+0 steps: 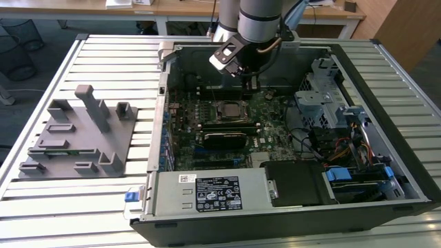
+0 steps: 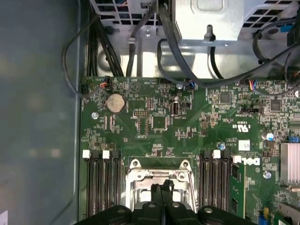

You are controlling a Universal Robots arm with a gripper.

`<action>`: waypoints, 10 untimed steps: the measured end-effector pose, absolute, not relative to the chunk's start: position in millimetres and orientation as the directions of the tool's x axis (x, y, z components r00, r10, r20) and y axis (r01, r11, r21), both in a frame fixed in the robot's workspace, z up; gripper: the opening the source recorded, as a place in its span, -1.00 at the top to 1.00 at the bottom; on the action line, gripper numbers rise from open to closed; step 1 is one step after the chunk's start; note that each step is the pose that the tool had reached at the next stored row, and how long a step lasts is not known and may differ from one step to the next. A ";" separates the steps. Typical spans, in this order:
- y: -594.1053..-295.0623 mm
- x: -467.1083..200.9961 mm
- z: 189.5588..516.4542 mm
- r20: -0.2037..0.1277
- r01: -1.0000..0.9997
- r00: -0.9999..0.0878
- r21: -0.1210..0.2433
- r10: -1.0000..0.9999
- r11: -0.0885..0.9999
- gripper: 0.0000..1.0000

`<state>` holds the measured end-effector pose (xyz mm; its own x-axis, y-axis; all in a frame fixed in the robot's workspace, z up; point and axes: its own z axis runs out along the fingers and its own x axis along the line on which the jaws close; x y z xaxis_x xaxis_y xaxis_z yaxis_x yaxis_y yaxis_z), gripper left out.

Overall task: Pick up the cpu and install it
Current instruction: 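Close the cpu cover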

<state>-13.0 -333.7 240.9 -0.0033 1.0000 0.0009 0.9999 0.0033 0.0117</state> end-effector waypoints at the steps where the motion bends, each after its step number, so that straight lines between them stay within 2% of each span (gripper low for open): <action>1: -333.7 -14.8 240.8 0.001 1.000 -0.003 0.012 1.000 0.003 0.79; 10: -333.7 -22.0 239.7 0.001 1.000 -0.004 0.012 1.000 0.004 0.79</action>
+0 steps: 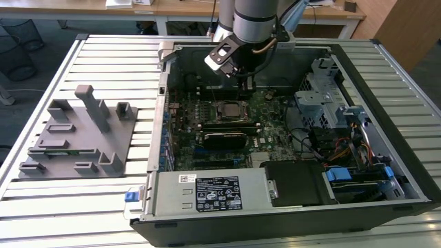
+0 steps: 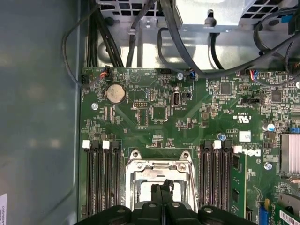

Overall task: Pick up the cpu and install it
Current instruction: 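Close the cpu cover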

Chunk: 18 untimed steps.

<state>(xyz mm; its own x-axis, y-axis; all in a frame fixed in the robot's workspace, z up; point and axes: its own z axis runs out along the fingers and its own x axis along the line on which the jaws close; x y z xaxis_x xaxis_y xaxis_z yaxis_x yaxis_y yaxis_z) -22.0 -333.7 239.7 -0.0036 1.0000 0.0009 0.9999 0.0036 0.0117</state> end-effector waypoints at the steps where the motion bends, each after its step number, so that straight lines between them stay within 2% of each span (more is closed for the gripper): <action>1: -333.7 -22.4 239.4 0.001 1.000 -0.004 0.012 1.000 0.004 0.79; 18: -338.9 -41.1 229.5 0.001 1.000 -0.006 0.011 1.000 0.006 0.79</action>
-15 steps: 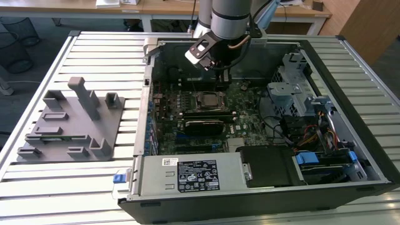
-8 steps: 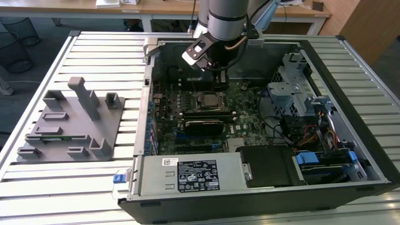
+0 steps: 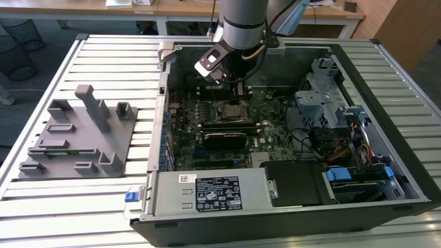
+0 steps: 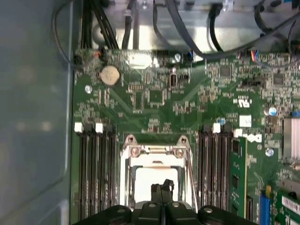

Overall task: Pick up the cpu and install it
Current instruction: 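Close the cpu cover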

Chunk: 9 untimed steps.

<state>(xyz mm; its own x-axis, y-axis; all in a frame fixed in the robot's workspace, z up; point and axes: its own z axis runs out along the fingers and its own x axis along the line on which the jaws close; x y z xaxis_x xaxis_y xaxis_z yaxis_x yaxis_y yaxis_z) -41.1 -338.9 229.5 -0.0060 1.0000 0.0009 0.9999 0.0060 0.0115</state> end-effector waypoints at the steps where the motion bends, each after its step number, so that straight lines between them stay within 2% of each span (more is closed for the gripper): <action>1: -339.0 -43.8 228.7 0.001 1.000 -0.006 0.011 1.000 0.006 0.79; 9: -339.1 -63.0 223.3 0.001 1.000 -0.006 0.011 1.000 0.006 0.79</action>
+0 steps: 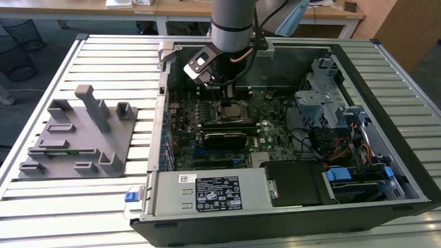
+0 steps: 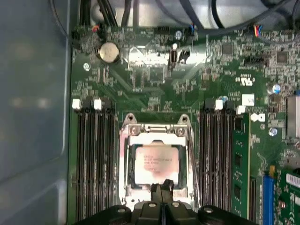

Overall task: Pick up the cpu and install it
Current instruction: 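Close the cpu cover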

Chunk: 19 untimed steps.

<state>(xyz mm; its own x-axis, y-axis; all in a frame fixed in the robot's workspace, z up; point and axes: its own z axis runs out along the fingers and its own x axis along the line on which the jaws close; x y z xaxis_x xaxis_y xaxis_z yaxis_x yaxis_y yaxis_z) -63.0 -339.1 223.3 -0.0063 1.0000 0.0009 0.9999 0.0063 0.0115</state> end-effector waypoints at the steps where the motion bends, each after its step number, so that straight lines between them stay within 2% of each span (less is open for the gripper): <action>1: -339.1 -64.5 222.0 0.001 1.000 -0.006 0.011 1.000 0.006 0.79; 19: -339.1 -68.2 204.7 0.001 1.000 -0.006 0.011 1.000 0.006 0.79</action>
<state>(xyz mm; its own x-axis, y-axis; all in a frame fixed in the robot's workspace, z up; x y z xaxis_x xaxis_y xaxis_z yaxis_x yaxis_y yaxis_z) -68.2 -339.1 204.7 -0.0063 1.0000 0.0010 0.9999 0.0063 0.0115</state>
